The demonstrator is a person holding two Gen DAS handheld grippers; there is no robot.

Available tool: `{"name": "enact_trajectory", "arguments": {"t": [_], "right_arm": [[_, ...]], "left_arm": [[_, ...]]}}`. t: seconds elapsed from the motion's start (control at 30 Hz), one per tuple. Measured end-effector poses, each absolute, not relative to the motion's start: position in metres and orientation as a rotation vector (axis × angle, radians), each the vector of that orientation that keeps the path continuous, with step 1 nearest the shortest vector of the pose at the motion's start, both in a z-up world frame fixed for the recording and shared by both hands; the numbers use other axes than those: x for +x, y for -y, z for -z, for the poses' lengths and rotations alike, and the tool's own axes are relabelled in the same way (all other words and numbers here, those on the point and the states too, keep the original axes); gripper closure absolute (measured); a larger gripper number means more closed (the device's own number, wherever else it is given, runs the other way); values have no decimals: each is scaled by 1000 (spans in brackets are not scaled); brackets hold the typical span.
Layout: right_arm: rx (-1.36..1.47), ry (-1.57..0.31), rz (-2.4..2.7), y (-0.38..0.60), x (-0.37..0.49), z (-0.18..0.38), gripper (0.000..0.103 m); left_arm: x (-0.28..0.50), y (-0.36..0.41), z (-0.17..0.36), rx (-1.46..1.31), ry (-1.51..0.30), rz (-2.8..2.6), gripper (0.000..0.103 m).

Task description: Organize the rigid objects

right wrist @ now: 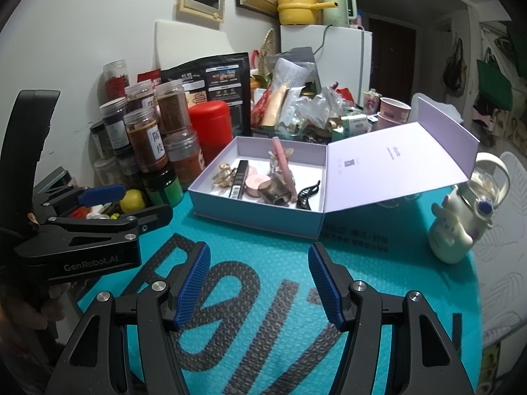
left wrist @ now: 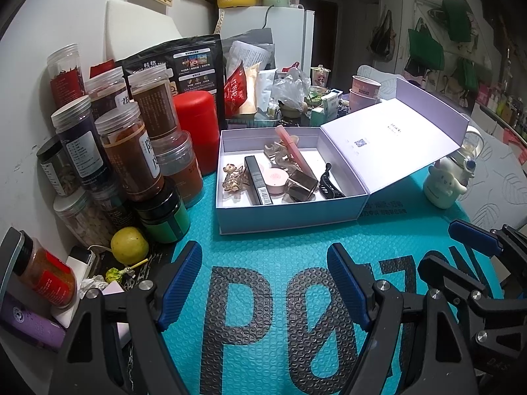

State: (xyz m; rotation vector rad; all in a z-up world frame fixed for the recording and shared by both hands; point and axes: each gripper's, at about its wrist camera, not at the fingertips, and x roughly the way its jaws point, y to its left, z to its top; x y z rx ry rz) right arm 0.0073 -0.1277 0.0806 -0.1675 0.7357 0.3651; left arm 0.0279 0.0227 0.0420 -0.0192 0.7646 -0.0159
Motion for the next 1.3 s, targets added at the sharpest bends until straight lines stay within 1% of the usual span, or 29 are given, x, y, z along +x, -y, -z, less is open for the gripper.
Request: {"name": "enact_trajectory", "arguments": {"t": [0.83,1.03,1.3], "right_arm": [[-159,-737,-367,129,6,-80,40],[-154,-732,-358,132,4,-80,38],[-145,-735,-359,134,4,-81,38]], "left_arm": [[26,-16,-47,11,-758,8,25],[26,-16,-48,8,-760,9,25],[29,-13,-45,-5,-791,50,25]]}}
